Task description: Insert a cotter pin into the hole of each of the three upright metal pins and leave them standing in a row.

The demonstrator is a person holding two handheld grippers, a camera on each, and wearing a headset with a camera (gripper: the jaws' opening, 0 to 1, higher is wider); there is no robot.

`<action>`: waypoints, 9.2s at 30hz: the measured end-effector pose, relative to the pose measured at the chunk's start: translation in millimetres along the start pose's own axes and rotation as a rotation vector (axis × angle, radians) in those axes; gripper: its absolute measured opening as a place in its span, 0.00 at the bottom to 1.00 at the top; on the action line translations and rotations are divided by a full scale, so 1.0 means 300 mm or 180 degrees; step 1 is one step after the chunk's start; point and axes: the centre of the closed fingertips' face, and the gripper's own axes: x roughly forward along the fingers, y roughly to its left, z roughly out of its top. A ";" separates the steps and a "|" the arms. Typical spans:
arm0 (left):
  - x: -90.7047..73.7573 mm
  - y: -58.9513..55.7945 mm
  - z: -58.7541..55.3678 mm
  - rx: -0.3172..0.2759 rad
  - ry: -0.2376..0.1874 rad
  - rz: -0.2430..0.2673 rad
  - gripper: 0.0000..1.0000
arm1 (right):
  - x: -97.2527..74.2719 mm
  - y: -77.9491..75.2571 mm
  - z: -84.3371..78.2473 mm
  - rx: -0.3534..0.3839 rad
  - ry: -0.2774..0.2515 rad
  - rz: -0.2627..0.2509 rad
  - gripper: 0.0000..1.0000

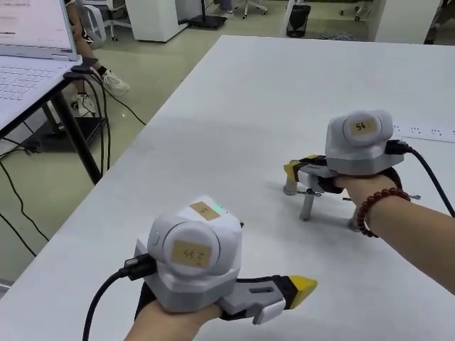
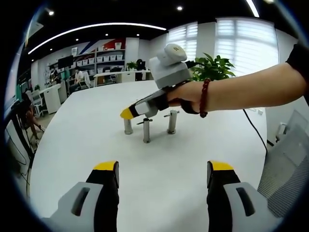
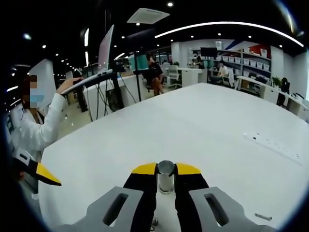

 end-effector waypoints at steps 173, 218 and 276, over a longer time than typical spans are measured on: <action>0.022 -0.075 0.034 0.0275 -0.0064 -0.0165 0.78 | -0.562 -0.186 -0.211 -0.0451 0.0525 0.0515 0.18; 0.021 -0.042 0.006 0.0166 -0.0022 -0.0137 0.78 | -0.300 -0.560 -0.347 -0.0440 0.0959 0.0029 0.11; 0.035 -0.118 0.044 0.0151 0.0005 -0.0437 0.66 | -0.434 -0.400 -0.288 -0.1026 0.1159 0.0057 0.00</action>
